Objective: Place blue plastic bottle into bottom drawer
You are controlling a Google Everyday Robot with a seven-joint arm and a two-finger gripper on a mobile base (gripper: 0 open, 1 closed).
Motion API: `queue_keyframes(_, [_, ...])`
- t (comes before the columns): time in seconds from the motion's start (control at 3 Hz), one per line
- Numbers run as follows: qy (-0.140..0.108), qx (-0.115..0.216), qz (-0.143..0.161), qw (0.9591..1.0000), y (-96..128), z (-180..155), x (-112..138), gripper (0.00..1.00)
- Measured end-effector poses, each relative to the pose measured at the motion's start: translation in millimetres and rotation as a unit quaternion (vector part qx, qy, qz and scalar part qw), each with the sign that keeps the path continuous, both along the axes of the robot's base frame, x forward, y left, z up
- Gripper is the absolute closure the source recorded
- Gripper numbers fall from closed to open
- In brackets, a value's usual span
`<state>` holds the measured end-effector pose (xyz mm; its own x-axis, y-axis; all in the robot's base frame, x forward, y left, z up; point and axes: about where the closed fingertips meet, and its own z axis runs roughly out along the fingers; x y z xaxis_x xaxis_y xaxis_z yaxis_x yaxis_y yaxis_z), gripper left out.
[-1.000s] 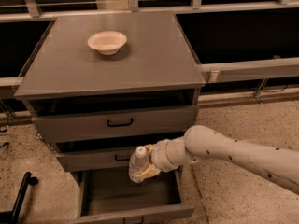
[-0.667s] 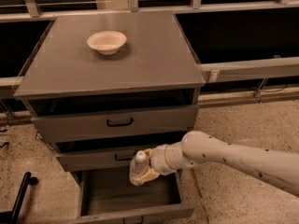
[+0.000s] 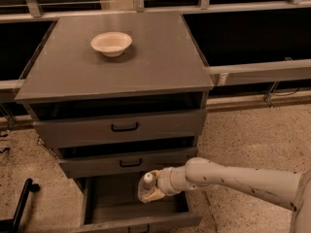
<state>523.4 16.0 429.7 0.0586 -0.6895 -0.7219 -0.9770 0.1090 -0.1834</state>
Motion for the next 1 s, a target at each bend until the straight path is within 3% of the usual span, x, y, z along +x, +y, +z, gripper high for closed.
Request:
queue_keyframes(0.33, [0.000,0.000,0.000,1.0000,0,0,0,1.00])
queue_keyframes(1.0, [0.008,0.008,0.001,0.9999,4,-48,7,1.00])
